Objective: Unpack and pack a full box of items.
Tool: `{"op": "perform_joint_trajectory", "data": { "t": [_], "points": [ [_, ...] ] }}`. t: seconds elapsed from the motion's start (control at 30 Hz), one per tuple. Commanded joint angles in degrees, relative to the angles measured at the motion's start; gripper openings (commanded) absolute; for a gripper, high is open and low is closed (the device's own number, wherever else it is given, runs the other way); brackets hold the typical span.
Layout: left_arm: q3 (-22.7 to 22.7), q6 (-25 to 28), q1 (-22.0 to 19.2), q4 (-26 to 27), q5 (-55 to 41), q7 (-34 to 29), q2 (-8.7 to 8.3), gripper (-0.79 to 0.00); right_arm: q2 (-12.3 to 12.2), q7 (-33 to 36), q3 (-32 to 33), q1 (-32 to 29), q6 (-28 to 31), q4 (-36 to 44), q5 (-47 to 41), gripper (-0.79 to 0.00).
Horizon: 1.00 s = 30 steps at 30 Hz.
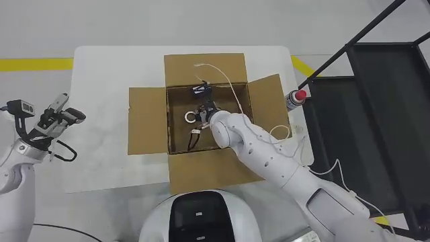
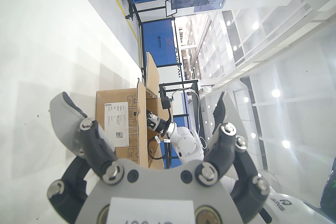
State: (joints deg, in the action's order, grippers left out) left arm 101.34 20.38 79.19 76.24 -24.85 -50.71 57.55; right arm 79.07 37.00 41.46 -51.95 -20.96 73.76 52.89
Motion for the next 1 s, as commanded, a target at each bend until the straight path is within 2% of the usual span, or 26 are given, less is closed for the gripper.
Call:
{"op": "perform_joint_trajectory", "data": {
  "t": [0.0, 0.3, 0.4, 0.5, 0.6, 0.97],
  "points": [
    [0.0, 0.0, 0.0, 0.0, 0.0, 0.0, 0.0, 0.0, 0.3, -0.3, -0.2, 0.1, 0.1, -0.8, -0.1, -0.403],
    [0.0, 0.0, 0.0, 0.0, 0.0, 0.0, 0.0, 0.0, 2.3, -5.6, -0.3, 0.3, -0.3, -6.4, -3.5, -0.437],
    [0.0, 0.0, 0.0, 0.0, 0.0, 0.0, 0.0, 0.0, 2.9, -8.3, 0.2, -0.1, -0.5, -8.0, -5.3, -0.471],
    [0.0, 0.0, 0.0, 0.0, 0.0, 0.0, 0.0, 0.0, 3.5, -9.9, 0.3, -0.1, -0.1, -9.2, -6.1, -0.468],
    [0.0, 0.0, 0.0, 0.0, 0.0, 0.0, 0.0, 0.0, 4.1, -11.3, 0.2, 0.0, -0.1, -10.3, -6.4, -0.502],
    [0.0, 0.0, 0.0, 0.0, 0.0, 0.0, 0.0, 0.0, 6.3, -15.0, -0.3, 1.5, -0.6, -15.0, -7.7, -0.502]
  ]
}}
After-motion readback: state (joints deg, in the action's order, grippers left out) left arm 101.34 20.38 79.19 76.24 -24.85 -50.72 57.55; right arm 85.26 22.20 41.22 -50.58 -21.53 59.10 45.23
